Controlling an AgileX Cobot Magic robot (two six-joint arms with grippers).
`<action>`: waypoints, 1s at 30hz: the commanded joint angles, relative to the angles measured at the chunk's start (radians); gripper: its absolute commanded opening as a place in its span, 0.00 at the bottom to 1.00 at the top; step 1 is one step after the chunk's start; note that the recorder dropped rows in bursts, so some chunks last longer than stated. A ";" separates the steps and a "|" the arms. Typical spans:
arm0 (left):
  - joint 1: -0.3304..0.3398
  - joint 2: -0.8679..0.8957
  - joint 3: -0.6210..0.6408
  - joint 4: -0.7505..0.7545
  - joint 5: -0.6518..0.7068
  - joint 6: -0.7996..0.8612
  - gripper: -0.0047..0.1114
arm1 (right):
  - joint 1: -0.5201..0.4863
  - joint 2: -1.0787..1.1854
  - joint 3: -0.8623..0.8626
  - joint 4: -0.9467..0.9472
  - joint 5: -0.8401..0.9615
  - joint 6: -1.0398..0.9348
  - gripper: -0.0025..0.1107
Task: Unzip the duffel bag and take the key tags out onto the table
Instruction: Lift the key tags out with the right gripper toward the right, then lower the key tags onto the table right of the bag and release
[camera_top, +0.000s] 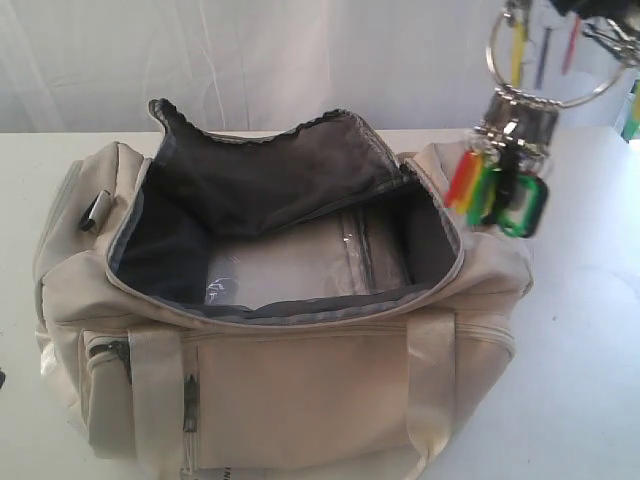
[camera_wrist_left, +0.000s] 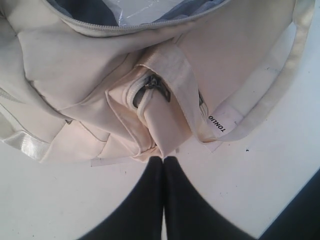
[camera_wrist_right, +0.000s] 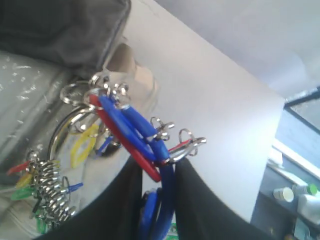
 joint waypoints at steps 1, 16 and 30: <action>0.004 -0.007 0.005 -0.016 0.016 0.003 0.04 | -0.106 -0.094 0.135 -0.018 -0.006 0.020 0.02; 0.004 -0.007 0.005 -0.025 0.017 0.001 0.04 | -0.304 -0.014 0.589 0.032 -0.157 0.118 0.02; 0.004 -0.007 0.005 -0.028 0.015 0.002 0.04 | -0.304 0.319 0.763 0.435 -0.410 -0.156 0.02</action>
